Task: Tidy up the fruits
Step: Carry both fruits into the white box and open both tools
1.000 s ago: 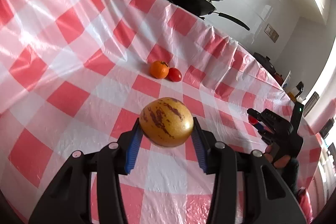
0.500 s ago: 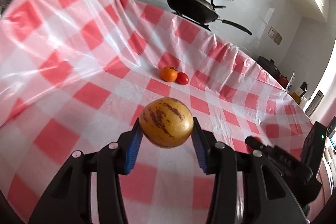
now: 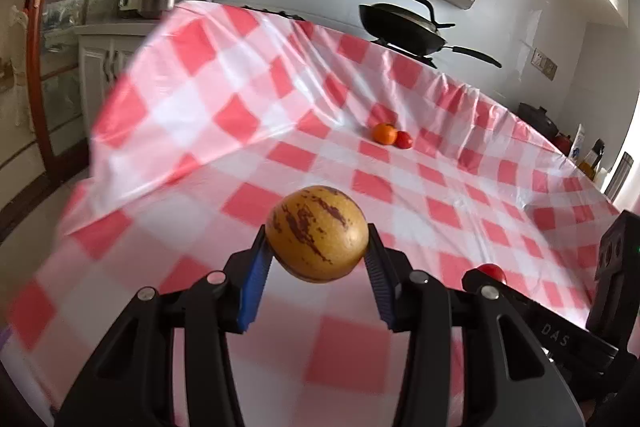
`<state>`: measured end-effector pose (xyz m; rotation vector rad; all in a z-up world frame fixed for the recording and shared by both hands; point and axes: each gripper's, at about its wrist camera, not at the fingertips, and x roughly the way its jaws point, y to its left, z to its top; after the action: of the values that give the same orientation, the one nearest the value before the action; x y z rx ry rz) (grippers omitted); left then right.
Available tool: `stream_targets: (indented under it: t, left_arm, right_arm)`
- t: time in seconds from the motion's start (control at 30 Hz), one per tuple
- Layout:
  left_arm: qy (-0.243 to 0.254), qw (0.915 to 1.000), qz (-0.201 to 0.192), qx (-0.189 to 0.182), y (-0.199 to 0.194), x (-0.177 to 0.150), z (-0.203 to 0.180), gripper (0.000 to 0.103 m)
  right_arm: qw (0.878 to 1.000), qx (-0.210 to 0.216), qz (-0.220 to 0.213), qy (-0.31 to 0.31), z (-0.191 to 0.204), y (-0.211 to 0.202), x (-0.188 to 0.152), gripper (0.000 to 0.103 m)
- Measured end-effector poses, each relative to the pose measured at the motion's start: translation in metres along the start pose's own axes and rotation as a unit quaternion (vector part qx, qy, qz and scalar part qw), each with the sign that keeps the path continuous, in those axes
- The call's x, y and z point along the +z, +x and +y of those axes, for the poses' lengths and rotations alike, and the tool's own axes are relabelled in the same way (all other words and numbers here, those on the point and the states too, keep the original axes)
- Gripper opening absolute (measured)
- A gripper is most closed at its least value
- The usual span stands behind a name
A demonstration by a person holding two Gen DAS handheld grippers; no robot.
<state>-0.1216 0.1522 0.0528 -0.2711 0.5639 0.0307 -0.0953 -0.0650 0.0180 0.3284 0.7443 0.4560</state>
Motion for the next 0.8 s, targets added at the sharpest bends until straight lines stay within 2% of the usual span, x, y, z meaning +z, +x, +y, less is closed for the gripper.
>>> stream_targets:
  t: [0.47, 0.7, 0.8]
  left_arm:
    - [-0.011, 0.9981, 0.009, 0.059, -0.054, -0.032, 0.067, 0.046]
    - [-0.03, 0.9962, 0.004, 0.081, -0.085, -0.049, 0.101, 0.046]
    - [-0.045, 0.995, -0.019, 0.087, -0.109, -0.058, 0.118, 0.046]
  right_arm:
    - [0.992, 0.046, 0.042, -0.106, 0.087, 0.003, -0.041, 0.036]
    - [0.979, 0.073, 0.069, -0.179, 0.131, 0.007, -0.071, 0.036]
    - [0.967, 0.091, 0.082, -0.223, 0.156, 0.006, -0.091, 0.036]
